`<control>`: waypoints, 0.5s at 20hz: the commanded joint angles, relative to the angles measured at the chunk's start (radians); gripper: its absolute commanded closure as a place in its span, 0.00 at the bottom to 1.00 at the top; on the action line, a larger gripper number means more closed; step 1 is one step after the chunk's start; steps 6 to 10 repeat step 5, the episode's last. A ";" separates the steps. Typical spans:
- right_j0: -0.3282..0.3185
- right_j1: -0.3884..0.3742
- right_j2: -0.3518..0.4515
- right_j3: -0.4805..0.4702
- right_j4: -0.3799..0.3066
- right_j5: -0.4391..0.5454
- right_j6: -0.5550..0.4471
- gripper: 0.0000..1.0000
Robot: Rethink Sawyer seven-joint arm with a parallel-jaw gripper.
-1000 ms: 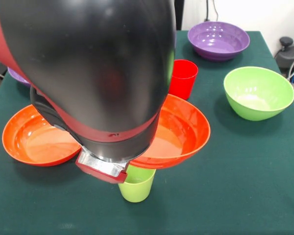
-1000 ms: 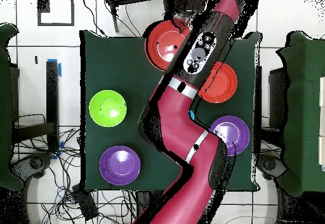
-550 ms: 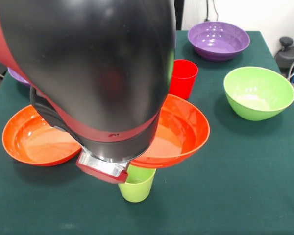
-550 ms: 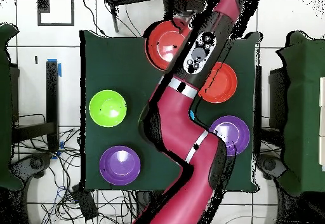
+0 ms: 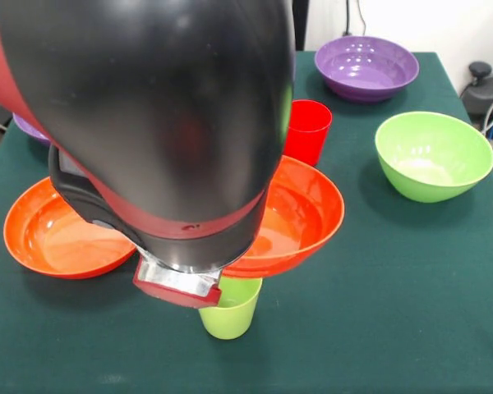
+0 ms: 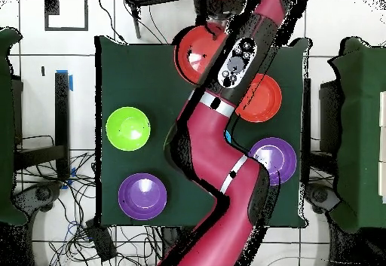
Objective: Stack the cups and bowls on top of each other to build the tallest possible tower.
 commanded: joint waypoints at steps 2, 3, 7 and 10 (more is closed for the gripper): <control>0.028 0.006 -0.072 -0.112 -0.064 0.097 -0.216 1.00; 0.027 0.006 -0.069 -0.112 -0.064 0.096 -0.214 1.00; 0.026 0.010 -0.055 -0.117 -0.063 0.094 -0.209 1.00; 0.026 0.010 -0.055 -0.117 -0.063 0.094 -0.209 1.00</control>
